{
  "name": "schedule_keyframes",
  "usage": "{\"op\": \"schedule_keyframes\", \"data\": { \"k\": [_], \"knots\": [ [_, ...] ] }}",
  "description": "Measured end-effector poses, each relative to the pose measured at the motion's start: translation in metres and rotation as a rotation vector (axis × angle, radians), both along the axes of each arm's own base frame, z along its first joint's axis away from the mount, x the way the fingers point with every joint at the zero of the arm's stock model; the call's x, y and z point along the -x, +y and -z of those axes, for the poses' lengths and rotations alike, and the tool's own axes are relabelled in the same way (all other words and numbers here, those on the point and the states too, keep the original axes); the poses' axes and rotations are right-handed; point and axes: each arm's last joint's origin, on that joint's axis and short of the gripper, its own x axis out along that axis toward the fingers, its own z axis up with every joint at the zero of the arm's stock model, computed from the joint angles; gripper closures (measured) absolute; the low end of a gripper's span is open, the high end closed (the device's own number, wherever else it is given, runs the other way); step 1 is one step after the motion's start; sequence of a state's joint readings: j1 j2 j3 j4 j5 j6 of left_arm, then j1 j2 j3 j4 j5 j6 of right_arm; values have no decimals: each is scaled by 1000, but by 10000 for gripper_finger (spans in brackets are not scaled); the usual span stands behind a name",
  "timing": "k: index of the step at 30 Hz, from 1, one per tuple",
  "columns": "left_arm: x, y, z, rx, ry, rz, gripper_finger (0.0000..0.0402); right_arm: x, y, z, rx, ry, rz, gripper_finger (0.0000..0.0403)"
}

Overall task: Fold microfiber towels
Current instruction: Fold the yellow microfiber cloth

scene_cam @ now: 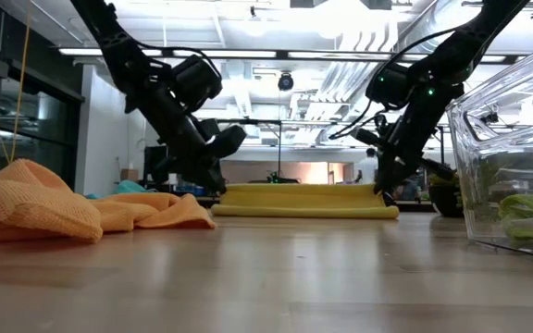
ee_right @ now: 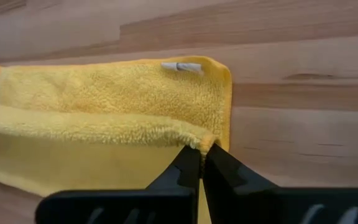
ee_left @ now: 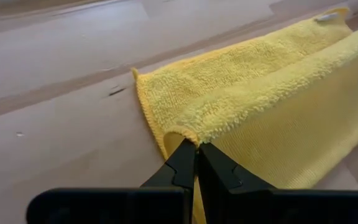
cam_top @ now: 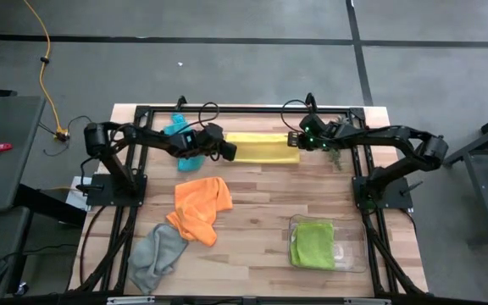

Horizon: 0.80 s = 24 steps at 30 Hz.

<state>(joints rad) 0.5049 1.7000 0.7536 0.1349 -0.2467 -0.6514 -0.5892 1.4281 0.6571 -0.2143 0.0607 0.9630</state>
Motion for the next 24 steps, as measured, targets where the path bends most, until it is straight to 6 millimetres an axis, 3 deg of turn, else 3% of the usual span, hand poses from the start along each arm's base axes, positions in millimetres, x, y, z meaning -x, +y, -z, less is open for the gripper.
{"op": "schedule_keyframes", "data": {
  "k": [12, 20, 24],
  "knots": [
    [2, 3, 0, -23, 17, -35, 375, 0, 0, 0, 2, 1, 1, 384],
    [11, 15, -5, -12, 9, -26, 309, 2, -4, -3, 44, 20, 40, 280],
    [18, 21, -23, -46, -40, -27, 277, 2, -8, -21, 120, -18, 5, 237]
  ]
}}
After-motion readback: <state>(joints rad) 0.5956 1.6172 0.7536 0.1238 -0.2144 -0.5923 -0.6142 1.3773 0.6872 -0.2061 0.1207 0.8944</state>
